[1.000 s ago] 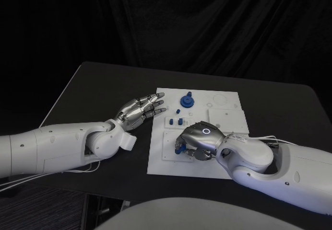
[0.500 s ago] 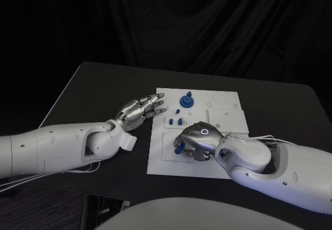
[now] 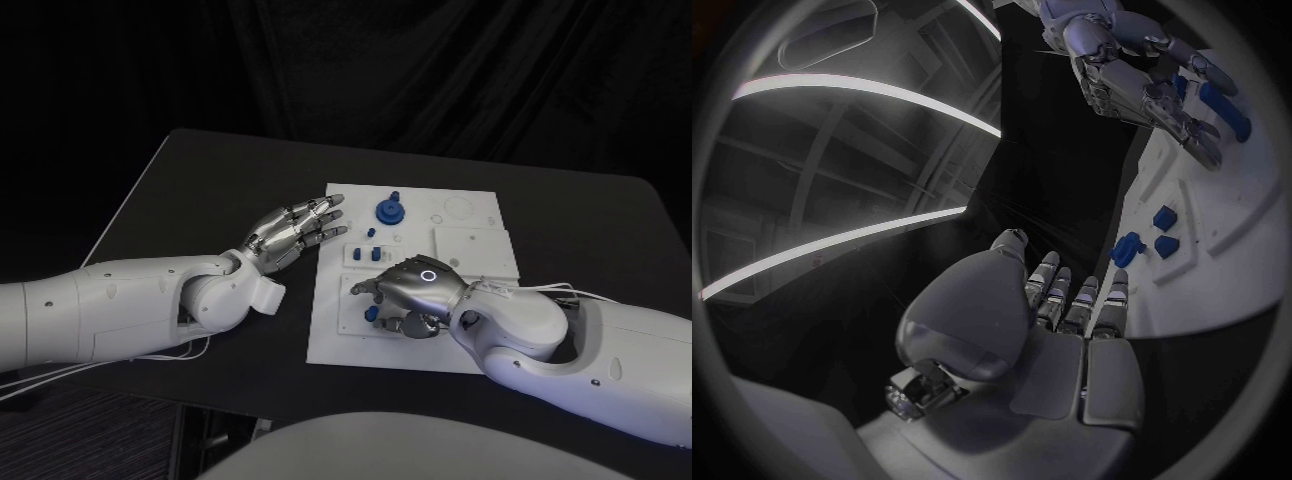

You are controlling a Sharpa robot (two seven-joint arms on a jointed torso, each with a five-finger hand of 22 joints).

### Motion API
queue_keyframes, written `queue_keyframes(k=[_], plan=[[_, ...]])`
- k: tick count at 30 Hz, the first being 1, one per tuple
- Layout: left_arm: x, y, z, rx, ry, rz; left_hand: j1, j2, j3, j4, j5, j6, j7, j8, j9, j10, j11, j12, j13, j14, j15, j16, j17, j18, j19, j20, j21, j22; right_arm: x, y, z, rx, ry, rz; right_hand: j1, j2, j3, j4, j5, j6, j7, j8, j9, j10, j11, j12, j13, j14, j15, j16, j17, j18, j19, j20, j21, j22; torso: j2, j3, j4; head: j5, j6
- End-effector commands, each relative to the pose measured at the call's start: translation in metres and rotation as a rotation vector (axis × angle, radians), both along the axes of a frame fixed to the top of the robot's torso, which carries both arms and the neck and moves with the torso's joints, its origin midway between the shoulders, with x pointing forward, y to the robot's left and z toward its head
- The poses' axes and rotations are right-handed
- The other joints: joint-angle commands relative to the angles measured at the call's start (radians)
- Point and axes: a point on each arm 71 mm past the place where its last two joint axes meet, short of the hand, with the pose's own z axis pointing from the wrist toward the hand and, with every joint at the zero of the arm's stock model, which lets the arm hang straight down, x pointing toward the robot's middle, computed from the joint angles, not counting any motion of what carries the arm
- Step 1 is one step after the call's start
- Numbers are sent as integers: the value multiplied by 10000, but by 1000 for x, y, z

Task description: Assemble the parts on the task board

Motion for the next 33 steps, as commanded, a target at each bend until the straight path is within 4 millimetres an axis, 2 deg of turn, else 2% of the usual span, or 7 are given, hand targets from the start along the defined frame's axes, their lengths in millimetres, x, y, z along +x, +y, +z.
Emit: queue_keyframes(k=[1,14,21,23,25,28,33], plan=[[0,0,3,-298,-313,93,41,33,77,-6,47,-23,45,41,3,-8,73,66,12,-7,95,64,17,-75,66,23,34,1,-1,-3,3,547,-89,23,-85,-17,-61,7,-60,-27,-6,-19,-30,-100,13,68,44,-81,-9,-44,-34,211,-89,1,-86,853,-1,3,-2,-22,-1],[-1,3,2,-276,-325,165,40,32,86,-7,47,-12,49,44,5,-2,79,81,14,-3,99,72,18,-78,70,23,36,7,2,-46,40,2543,-785,-728,243,60,-2,-51,177,709,88,167,-21,-268,5,370,298,38,-20,95,122,170,78,7,190,933,2,16,-9,-180,-1],[-2,6,2,-206,-364,308,42,24,119,-17,56,-47,28,37,0,4,74,95,16,43,110,149,34,-87,89,22,45,26,7,-106,70,3349,-251,-2613,794,197,112,3,366,1356,397,337,-293,-612,-499,3670,2541,-112,-383,-178,-170,250,-32,-375,-209,852,-1,24,-5,-779,-1],[-2,6,2,-207,-364,339,41,22,123,-18,57,-26,26,40,3,7,72,103,17,48,111,156,36,-88,93,22,48,33,8,-129,68,3254,345,-3518,864,199,93,56,427,2079,428,841,-50,-804,-636,5787,3978,-252,-498,-468,-469,294,-163,-439,-675,752,-1,25,-15,-966,-1],[-2,6,2,-212,-366,350,34,2,129,-19,59,7,21,50,8,26,63,136,22,61,111,172,39,-92,102,20,52,39,9,-146,65,3082,882,-4247,646,373,-194,102,445,3031,272,2137,671,2337,-837,10204,8993,486,-637,395,638,140,390,-591,327,1028,3,23,-18,-1092,-1],[-2,6,2,-217,-366,358,34,2,129,-19,59,7,21,50,8,26,63,136,22,61,111,172,39,-92,102,20,52,39,10,-168,57,2660,1588,-5224,135,524,-496,393,453,3073,150,3116,1319,3995,-833,11429,10843,1247,-684,1476,2081,-136,1076,-618,1936,1368,14,16,-5,-1278,-1],[-2,6,2,-211,-364,369,33,-1,134,-19,61,4,19,51,8,30,62,143,23,67,110,184,40,-93,108,20,55,47,5,-202,40,1598,2750,-6789,-675,718,-743,889,535,3313,-66,3740,1705,5609,-1002,11993,12145,1836,-822,2205,3164,-319,1552,-740,3175,1630,29,-20,7,-1495,-1]])
